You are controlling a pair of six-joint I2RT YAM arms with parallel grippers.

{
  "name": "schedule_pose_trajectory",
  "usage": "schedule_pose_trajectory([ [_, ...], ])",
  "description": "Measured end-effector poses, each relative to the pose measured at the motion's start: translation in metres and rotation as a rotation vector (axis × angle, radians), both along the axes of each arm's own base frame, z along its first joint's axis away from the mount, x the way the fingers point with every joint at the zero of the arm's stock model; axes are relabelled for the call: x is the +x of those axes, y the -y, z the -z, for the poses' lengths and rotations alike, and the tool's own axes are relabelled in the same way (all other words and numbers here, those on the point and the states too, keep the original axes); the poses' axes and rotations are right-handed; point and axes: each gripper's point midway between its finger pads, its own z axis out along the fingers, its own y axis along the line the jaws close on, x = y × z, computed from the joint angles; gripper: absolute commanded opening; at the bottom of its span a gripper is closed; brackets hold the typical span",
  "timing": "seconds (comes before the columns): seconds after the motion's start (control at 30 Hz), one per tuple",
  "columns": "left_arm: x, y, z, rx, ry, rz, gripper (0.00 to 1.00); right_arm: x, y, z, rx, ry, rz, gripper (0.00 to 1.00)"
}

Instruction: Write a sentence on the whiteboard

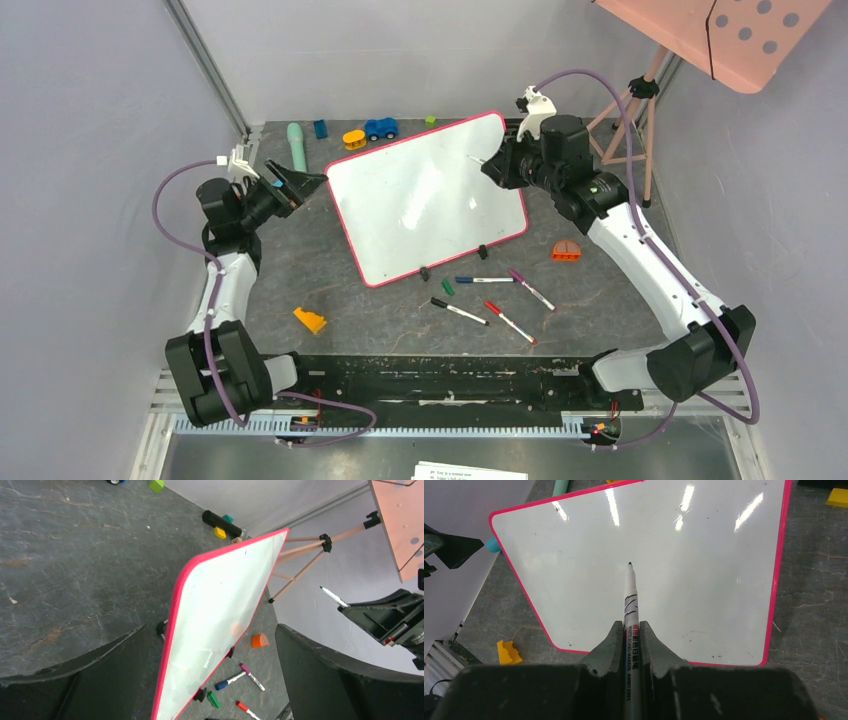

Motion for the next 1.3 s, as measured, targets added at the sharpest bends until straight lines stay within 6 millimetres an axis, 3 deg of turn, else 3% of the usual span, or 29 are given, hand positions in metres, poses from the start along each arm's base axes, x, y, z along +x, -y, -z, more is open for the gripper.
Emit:
schedule_pose_trajectory([
  [0.33, -0.013, 0.014, 0.010, -0.043, -0.037, 0.092, 1.00, -0.002, 0.001, -0.007, -0.006, 0.035, -0.012, 0.00],
  [0.67, -0.010, 0.027, 0.030, -0.088, -0.052, 0.254, 1.00, -0.004, -0.003, 0.005, -0.001, 0.001, -0.030, 0.00],
  [0.93, -0.003, 0.027, 0.026, -0.088, 0.001, 0.279, 1.00, 0.006, -0.013, 0.021, -0.013, -0.045, -0.050, 0.00],
  [1.13, -0.001, 0.025, 0.024, -0.066, 0.001, 0.265, 1.00, 0.009, -0.014, 0.012, -0.007, -0.026, -0.052, 0.00],
  [1.3, 0.007, 0.023, 0.010, -0.030, 0.016, 0.257, 1.00, 0.010, -0.015, 0.010, -0.004, -0.020, -0.052, 0.00],
])
